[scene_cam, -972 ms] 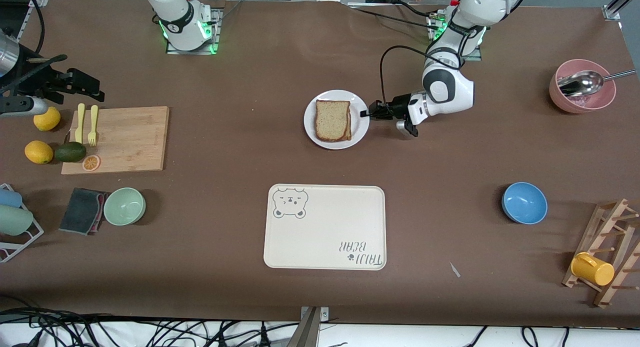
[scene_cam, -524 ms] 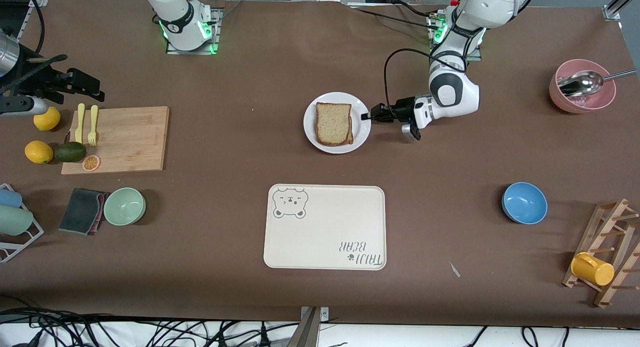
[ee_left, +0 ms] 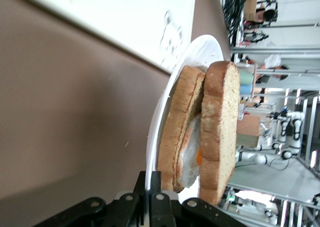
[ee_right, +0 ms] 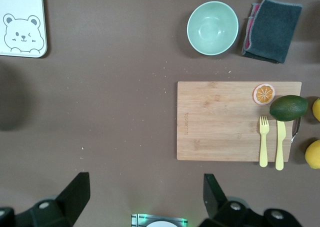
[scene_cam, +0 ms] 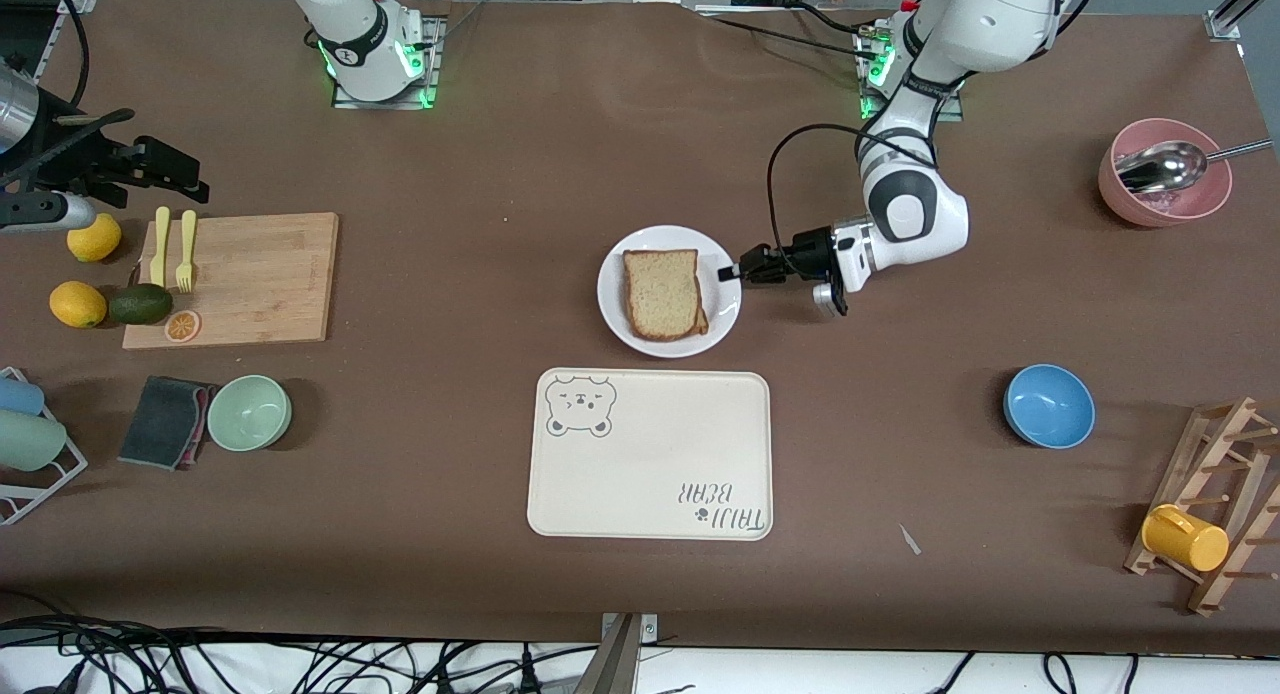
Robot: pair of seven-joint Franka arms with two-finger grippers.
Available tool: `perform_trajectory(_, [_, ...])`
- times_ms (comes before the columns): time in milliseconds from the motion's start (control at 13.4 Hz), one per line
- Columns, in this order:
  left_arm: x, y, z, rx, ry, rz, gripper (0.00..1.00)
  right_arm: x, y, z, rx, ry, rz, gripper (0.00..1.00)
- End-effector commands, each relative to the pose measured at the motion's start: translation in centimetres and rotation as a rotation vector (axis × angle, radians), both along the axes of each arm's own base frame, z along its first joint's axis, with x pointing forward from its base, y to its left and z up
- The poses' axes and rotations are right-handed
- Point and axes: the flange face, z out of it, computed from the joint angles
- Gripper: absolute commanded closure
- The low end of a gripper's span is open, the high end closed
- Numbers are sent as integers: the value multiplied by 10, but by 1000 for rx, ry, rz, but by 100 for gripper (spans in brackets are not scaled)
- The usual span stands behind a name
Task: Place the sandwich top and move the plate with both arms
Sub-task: 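Slide the plate with the left gripper onto the cream bear tray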
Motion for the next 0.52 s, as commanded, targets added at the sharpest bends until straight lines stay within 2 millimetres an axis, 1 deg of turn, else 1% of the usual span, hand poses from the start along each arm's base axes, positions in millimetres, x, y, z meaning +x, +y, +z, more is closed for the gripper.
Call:
perform_trajectory(0, [36,-13,0,-48,23,45,100,-1,-3,8,10,0,4,0])
perform_trajectory(150, [53,-19,-7,-50,33,56,100,-1,-3,8,10,0,4,0])
perform_trajectory(224, [64,-16,-9,-35,23,72,100,-1,-3,8,10,0,5,0])
perform_trajectory(449, [90,-19,-9,5,22,118,100,-1,-3,8,10,0,4,0])
